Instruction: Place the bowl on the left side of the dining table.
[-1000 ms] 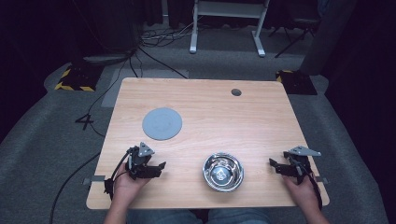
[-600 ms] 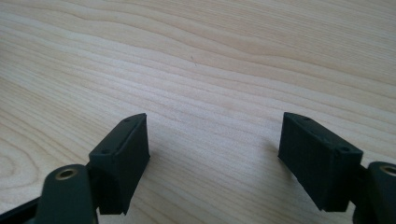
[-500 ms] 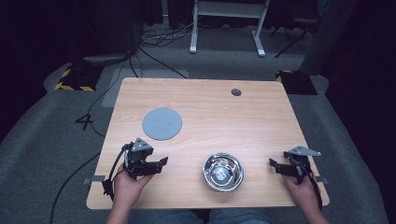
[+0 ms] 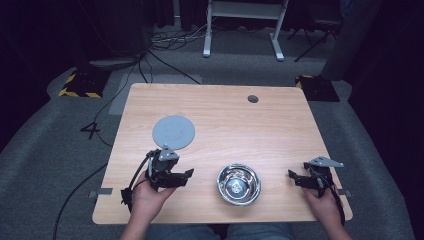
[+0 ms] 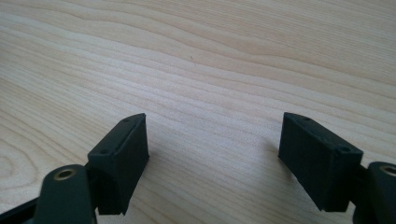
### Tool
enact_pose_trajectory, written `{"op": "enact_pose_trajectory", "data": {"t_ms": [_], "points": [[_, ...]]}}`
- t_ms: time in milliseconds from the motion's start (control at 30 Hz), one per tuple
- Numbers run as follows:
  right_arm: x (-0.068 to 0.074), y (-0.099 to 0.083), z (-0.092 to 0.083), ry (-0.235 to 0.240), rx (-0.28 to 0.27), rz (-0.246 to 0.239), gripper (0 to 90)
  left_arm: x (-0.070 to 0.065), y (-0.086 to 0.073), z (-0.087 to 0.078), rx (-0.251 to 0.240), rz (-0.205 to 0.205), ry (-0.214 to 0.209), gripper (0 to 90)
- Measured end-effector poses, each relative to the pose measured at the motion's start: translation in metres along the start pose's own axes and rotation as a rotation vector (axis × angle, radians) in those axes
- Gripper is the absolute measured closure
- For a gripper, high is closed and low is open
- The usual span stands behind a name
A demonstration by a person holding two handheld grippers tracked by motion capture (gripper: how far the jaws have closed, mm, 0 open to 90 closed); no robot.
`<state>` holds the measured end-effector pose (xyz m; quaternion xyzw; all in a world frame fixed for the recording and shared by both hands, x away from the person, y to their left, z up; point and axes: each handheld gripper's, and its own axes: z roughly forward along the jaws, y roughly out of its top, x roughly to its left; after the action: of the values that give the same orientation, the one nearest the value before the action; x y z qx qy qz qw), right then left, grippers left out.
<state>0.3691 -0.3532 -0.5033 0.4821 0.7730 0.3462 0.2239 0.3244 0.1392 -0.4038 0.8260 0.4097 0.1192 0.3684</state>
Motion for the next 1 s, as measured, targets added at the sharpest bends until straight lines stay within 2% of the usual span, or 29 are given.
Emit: {"op": "enact_pose_trajectory", "data": {"t_ms": [67, 267, 333, 400, 467, 600, 667, 767, 800, 833, 867, 900, 967, 1000], "points": [[0.000, 0.000, 0.000, -0.001, 0.000, -0.002, 24.0, -0.001, 0.001, 0.000, -0.001, -0.001, -0.008, 33.6], [0.001, 0.000, 0.000, -0.002, 0.004, 0.006, 23.9, -0.010, 0.012, 0.006, -0.010, 0.041, -0.049, 33.7], [0.001, 0.000, 0.000, -0.003, 0.006, 0.009, 23.9, -0.013, 0.016, 0.009, -0.005, 0.058, -0.058, 33.7], [0.000, 0.000, 0.000, -0.004, 0.005, -0.001, 24.0, -0.018, 0.020, 0.014, -0.003, 0.069, -0.086, 33.8], [0.001, 0.000, 0.000, -0.004, 0.006, 0.002, 23.9, -0.019, 0.022, 0.017, -0.007, 0.084, -0.088, 33.9], [0.001, 0.000, 0.000, -0.003, 0.004, 0.004, 23.9, -0.025, 0.028, 0.027, 0.013, 0.114, -0.119, 33.9], [0.001, 0.000, 0.000, -0.003, 0.005, 0.002, 23.9, -0.028, 0.030, 0.031, 0.011, 0.125, -0.117, 33.8], [0.001, 0.000, 0.000, -0.003, 0.005, 0.004, 23.9, -0.032, 0.035, 0.036, 0.017, 0.145, -0.141, 33.8], [0.001, 0.000, 0.000, -0.003, 0.005, 0.003, 23.9, -0.034, 0.036, 0.038, 0.021, 0.132, -0.158, 33.8], [0.001, 0.000, 0.000, -0.003, 0.005, 0.004, 23.9, -0.035, 0.038, 0.040, 0.017, 0.154, -0.147, 33.8], [0.001, 0.000, 0.000, -0.003, 0.004, 0.004, 23.9, -0.035, 0.038, 0.040, 0.017, 0.154, -0.147, 33.8], [0.001, 0.000, 0.000, -0.003, 0.004, 0.004, 23.9, -0.036, 0.039, 0.042, 0.022, 0.152, -0.171, 33.8], [0.001, 0.000, 0.000, -0.003, 0.005, 0.004, 23.9, -0.039, 0.041, 0.045, 0.014, 0.142, -0.178, 33.7], [0.001, 0.000, 0.000, -0.003, 0.005, 0.004, 23.9, -0.040, 0.043, 0.047, 0.006, 0.150, -0.180, 33.8]]}}
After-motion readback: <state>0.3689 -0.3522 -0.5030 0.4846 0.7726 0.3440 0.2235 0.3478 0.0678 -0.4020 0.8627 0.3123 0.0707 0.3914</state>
